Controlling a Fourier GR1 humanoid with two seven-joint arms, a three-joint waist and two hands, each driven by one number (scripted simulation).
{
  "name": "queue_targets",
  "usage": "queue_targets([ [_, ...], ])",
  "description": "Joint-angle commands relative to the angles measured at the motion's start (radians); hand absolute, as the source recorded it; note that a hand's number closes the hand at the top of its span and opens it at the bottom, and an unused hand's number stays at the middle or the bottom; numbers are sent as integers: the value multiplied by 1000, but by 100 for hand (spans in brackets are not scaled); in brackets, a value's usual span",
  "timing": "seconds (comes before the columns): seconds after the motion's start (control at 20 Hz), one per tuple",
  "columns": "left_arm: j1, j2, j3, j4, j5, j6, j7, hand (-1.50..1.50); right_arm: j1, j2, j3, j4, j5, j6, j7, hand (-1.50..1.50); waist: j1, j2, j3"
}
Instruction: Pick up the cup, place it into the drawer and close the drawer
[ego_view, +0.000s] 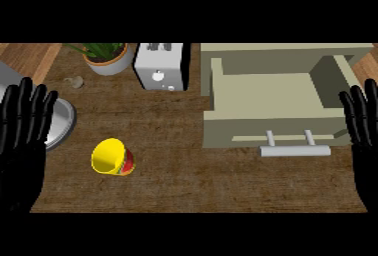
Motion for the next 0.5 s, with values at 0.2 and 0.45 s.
queue_targets([
  [0.2,-3,109,-78,11,295,-354,-79,-150,12,15,17,0,-53,33,7,-150,5,0,-23],
  [0.45,0,177,-24,128,604,-518,12,-150,-22,39,65,53,-113,65,59,-150,12,5,-22],
])
